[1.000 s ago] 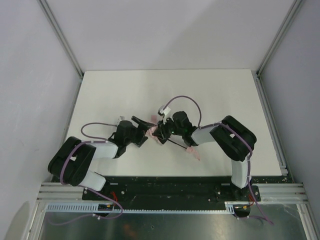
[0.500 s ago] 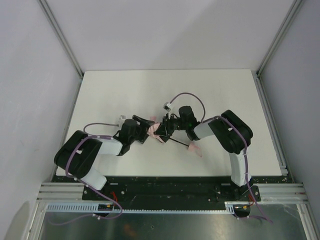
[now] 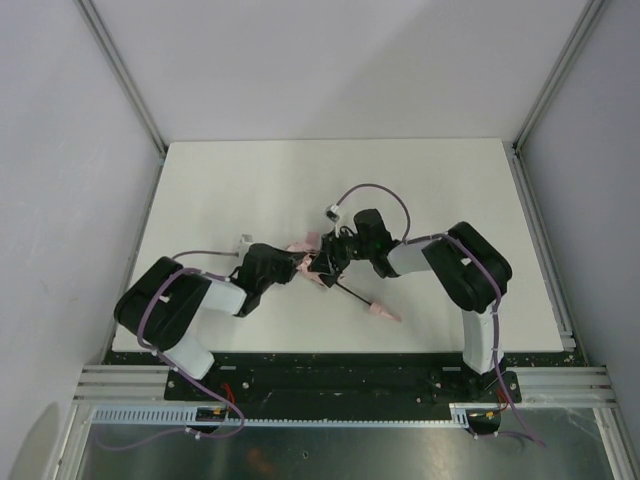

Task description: Put away the umbrella

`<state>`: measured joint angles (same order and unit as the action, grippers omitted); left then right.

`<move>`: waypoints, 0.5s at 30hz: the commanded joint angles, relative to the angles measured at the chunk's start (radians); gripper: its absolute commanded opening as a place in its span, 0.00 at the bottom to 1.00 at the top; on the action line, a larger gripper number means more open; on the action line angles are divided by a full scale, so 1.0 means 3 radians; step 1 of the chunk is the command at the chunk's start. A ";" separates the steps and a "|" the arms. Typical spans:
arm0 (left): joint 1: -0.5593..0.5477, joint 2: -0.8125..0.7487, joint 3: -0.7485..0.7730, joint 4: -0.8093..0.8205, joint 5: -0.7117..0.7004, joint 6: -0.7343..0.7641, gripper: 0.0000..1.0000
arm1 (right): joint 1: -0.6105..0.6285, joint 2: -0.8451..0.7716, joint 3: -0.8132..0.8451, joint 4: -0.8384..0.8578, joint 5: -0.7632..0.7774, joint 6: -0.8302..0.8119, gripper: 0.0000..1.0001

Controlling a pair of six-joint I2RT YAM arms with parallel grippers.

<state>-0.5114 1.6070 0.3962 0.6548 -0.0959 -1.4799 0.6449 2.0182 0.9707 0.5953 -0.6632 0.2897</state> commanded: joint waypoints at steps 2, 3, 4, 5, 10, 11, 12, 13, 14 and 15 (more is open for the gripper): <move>-0.0019 0.0174 -0.0159 -0.0532 -0.0047 0.0537 0.01 | 0.0117 -0.0400 -0.0044 -0.1139 0.0270 -0.0044 0.66; -0.0016 0.0162 -0.0159 -0.0527 -0.0027 0.0549 0.01 | 0.0103 -0.0470 -0.0019 -0.1219 0.0318 -0.0050 0.71; -0.0015 0.0143 -0.0160 -0.0524 -0.0002 0.0560 0.00 | 0.0089 -0.0526 0.0012 -0.1318 0.0333 -0.0050 0.73; -0.0014 0.0116 -0.0165 -0.0525 0.0018 0.0563 0.00 | 0.0074 -0.0582 0.0037 -0.1416 0.0372 -0.0043 0.75; -0.0010 -0.0067 -0.0177 -0.0525 0.0149 0.0560 0.00 | 0.0028 -0.0948 0.0077 -0.1770 0.0543 0.0253 0.80; -0.0006 -0.0106 -0.0184 -0.0525 0.0193 0.0535 0.00 | 0.0018 -0.1020 0.0077 -0.1836 0.0566 0.0342 0.80; -0.0002 -0.0142 -0.0185 -0.0526 0.0244 0.0510 0.00 | 0.0000 -0.1084 0.0078 -0.1959 0.0647 0.0445 0.80; -0.0003 -0.0177 -0.0188 -0.0523 0.0315 0.0479 0.00 | -0.0026 -0.1155 0.0078 -0.2071 0.0723 0.0542 0.80; -0.0003 -0.0208 -0.0189 -0.0525 0.0376 0.0444 0.00 | -0.0073 -0.1231 0.0075 -0.2189 0.0818 0.0658 0.80; -0.0001 -0.0241 -0.0192 -0.0525 0.0440 0.0403 0.00 | -0.0130 -0.1305 0.0064 -0.2286 0.0890 0.0794 0.80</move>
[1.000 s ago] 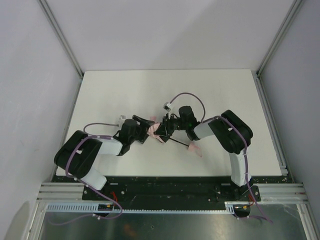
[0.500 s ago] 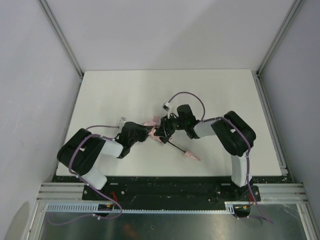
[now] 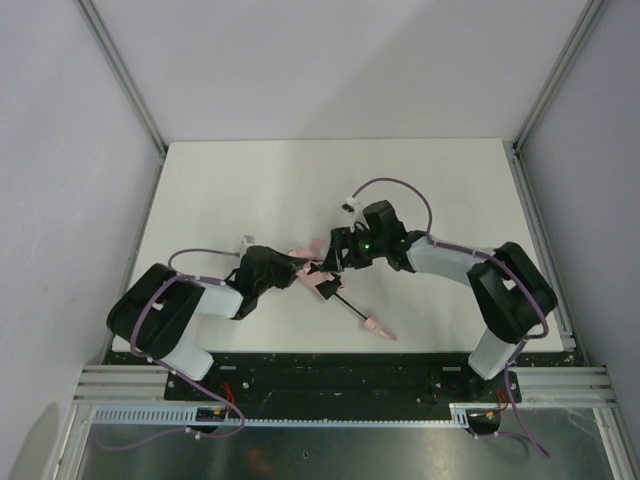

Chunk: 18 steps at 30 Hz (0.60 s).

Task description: Put away the umbrella

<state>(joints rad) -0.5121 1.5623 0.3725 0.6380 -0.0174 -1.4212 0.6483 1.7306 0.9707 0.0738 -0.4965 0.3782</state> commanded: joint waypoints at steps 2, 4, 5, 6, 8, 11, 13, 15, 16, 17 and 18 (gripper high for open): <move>0.0008 -0.0182 -0.0122 -0.0466 0.0295 0.0128 0.00 | -0.0309 -0.0512 -0.0028 -0.0637 0.0393 0.0807 0.80; 0.0013 -0.0299 -0.0130 -0.0463 0.0411 0.0049 0.00 | -0.0505 -0.0679 -0.0170 -0.0660 0.0376 0.1087 0.80; 0.0014 -0.0371 -0.0131 -0.0456 0.0470 0.0016 0.00 | -0.0592 -0.0749 -0.0238 -0.0662 0.0348 0.1199 0.80; 0.0017 -0.0455 -0.0129 -0.0455 0.0530 -0.0027 0.00 | -0.0671 -0.0812 -0.0297 -0.0664 0.0309 0.1304 0.80; 0.0019 -0.0628 -0.0110 -0.0454 0.0658 -0.0107 0.00 | -0.0777 -0.0907 -0.0417 -0.0596 0.0191 0.1552 0.79; 0.0020 -0.0898 -0.0081 -0.0453 0.0799 -0.0250 0.00 | -0.0820 -0.0933 -0.0586 -0.0389 0.0020 0.1934 0.78; 0.0024 -0.1047 -0.0060 -0.0452 0.0894 -0.0357 0.00 | -0.0784 -0.0895 -0.0722 -0.0062 -0.0110 0.2227 0.77; 0.0030 -0.1164 -0.0026 -0.0454 0.0997 -0.0456 0.00 | -0.0712 -0.0798 -0.0830 0.0329 -0.0249 0.2452 0.76; 0.0030 -0.1212 -0.0007 -0.0452 0.1044 -0.0500 0.00 | -0.0670 -0.0729 -0.0854 0.0476 -0.0327 0.2528 0.76; 0.0030 -0.1267 0.0009 -0.0453 0.1075 -0.0551 0.00 | -0.0625 -0.0659 -0.0882 0.0649 -0.0397 0.2623 0.76; 0.0030 -0.1325 0.0023 -0.0454 0.1101 -0.0589 0.00 | -0.0585 -0.0603 -0.0918 0.0831 -0.0447 0.2747 0.76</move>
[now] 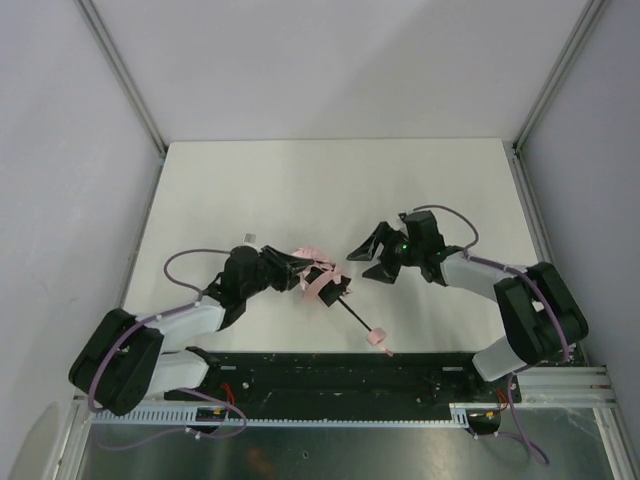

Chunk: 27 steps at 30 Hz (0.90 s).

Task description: Put away the umbrella

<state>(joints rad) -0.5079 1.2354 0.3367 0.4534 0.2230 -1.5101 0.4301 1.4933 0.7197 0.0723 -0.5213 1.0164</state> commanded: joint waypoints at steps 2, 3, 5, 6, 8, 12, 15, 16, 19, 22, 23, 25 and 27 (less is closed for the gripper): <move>0.0015 -0.0330 0.0172 0.0161 0.0323 -0.0348 0.00 | 0.0244 0.0298 -0.0194 0.1216 -0.0428 0.0909 0.75; 0.0015 -0.0370 0.0190 0.0161 0.0324 -0.0370 0.00 | 0.0290 0.0340 -0.0245 0.1369 -0.0445 0.1087 0.75; 0.0016 -0.0442 0.0239 0.0171 0.0312 -0.0373 0.00 | 0.0367 0.0394 -0.0337 0.1607 -0.0435 0.1378 0.75; 0.0013 -0.0472 0.0266 0.0184 0.0301 -0.0372 0.00 | 0.0400 0.0405 -0.0383 0.1698 -0.0412 0.1493 0.75; 0.0013 -0.0527 0.0304 0.0241 0.0277 -0.0397 0.00 | 0.0456 0.0408 -0.0459 0.1791 -0.0353 0.1685 0.76; 0.0016 -0.0578 0.0408 0.0339 0.0261 -0.0459 0.00 | 0.0581 0.0431 -0.0564 0.1940 -0.0289 0.2000 0.75; 0.0016 -0.0575 0.0526 0.0353 0.0267 -0.0449 0.00 | 0.0674 0.0450 -0.0643 0.1998 -0.0222 0.2137 0.73; 0.0016 -0.0567 0.0558 0.0357 0.0266 -0.0451 0.00 | 0.0689 0.0451 -0.0680 0.2009 -0.0211 0.2169 0.71; 0.0016 -0.0556 0.0638 0.0365 0.0271 -0.0441 0.00 | 0.0731 0.0391 -0.0851 0.2055 -0.0119 0.2312 0.64; 0.0016 -0.0548 0.0689 0.0368 0.0254 -0.0441 0.00 | 0.0819 0.0237 -0.0947 0.1953 0.0005 0.2362 0.59; 0.0016 -0.0543 0.0704 0.0374 0.0251 -0.0442 0.00 | 0.0869 0.0201 -0.0954 0.1932 0.0059 0.2384 0.59; 0.0016 -0.0532 0.0725 0.0405 0.0256 -0.0445 0.00 | 0.0965 0.0183 -0.0960 0.2029 0.0119 0.2468 0.58; 0.0016 -0.0528 0.0725 0.0434 0.0257 -0.0456 0.00 | 0.1034 0.0188 -0.0962 0.2151 0.0149 0.2590 0.59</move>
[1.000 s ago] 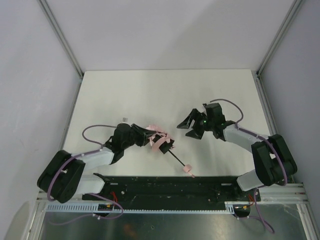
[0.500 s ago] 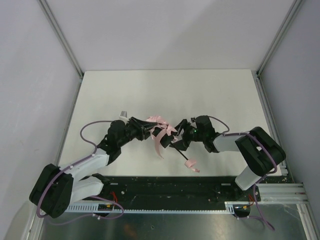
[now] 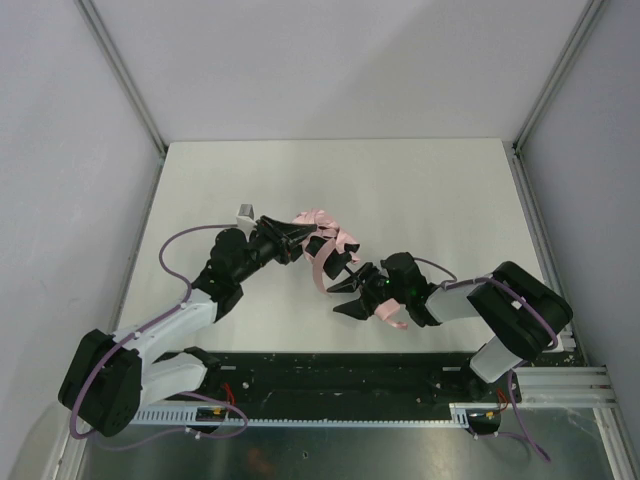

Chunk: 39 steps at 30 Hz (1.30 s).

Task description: Put away the umbrella

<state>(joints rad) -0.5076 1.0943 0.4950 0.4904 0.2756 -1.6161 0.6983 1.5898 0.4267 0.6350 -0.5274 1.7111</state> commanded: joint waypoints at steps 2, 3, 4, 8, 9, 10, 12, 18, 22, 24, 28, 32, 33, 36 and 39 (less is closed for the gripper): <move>0.0015 -0.0071 0.0196 0.0331 0.0083 -0.0116 0.00 | 0.0186 -0.0137 0.0016 0.0344 0.0209 0.0362 0.59; 0.0015 -0.0077 0.0194 0.0335 0.0083 -0.0118 0.00 | 0.0208 -0.0144 0.0015 0.0369 0.0227 0.0405 0.60; 0.0015 -0.0085 0.0192 0.0337 0.0086 -0.0121 0.00 | 0.0229 -0.0152 0.0015 0.0392 0.0253 0.0444 0.60; 0.0014 -0.0116 0.0180 0.0339 0.0080 -0.0130 0.00 | 0.0322 -0.0155 0.0015 0.0580 0.0364 0.0646 0.60; 0.0014 -0.0125 0.0173 0.0342 0.0082 -0.0138 0.00 | 0.0342 -0.0142 0.0015 0.0638 0.0391 0.0703 0.60; 0.0014 -0.0135 0.0166 0.0340 0.0083 -0.0142 0.00 | 0.0360 -0.0123 0.0015 0.0695 0.0420 0.0752 0.59; 0.0011 -0.0162 0.0155 0.0339 0.0078 -0.0147 0.00 | 0.0389 -0.0062 0.0015 0.0822 0.0471 0.0858 0.56; -0.0002 -0.0229 0.0093 0.0339 0.0110 -0.0207 0.00 | 0.0413 0.0136 0.0044 0.1237 0.0607 0.0970 0.06; -0.0021 -0.0307 0.0021 0.0312 0.0209 -0.0171 0.00 | 0.0274 0.0242 0.0109 0.1540 0.0651 0.0614 0.00; -0.0031 -0.0343 -0.0023 0.0138 0.0304 -0.0105 0.00 | 0.0102 0.0289 0.0149 0.1790 0.0593 0.0305 0.00; -0.0051 -0.0332 -0.0146 -0.0144 0.0508 0.0081 0.00 | -0.0332 0.0482 0.0565 0.2131 0.0027 -0.0433 0.00; -0.0084 -0.0237 -0.0233 -0.0301 0.0632 0.0300 0.00 | -0.0548 0.0827 0.1051 0.2406 -0.0576 -0.0701 0.00; -0.0086 -0.0222 -0.0233 -0.0395 0.0618 0.0392 0.00 | -0.0584 0.0906 0.1126 0.2528 -0.0669 -0.0674 0.00; -0.0085 -0.0171 -0.0170 -0.0826 0.0469 0.0662 0.00 | -0.0652 0.1010 0.1274 0.2756 -0.0846 -0.0665 0.00; -0.0082 -0.0086 -0.0008 -0.1374 0.0190 0.0905 0.00 | -0.0681 0.0947 0.1301 0.2615 -0.0921 -0.0965 0.00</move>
<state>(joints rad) -0.5217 1.0428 0.4297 0.3031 0.3725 -1.4727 0.5175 1.8912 0.7704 1.2522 -0.7292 1.5352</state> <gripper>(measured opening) 0.297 0.009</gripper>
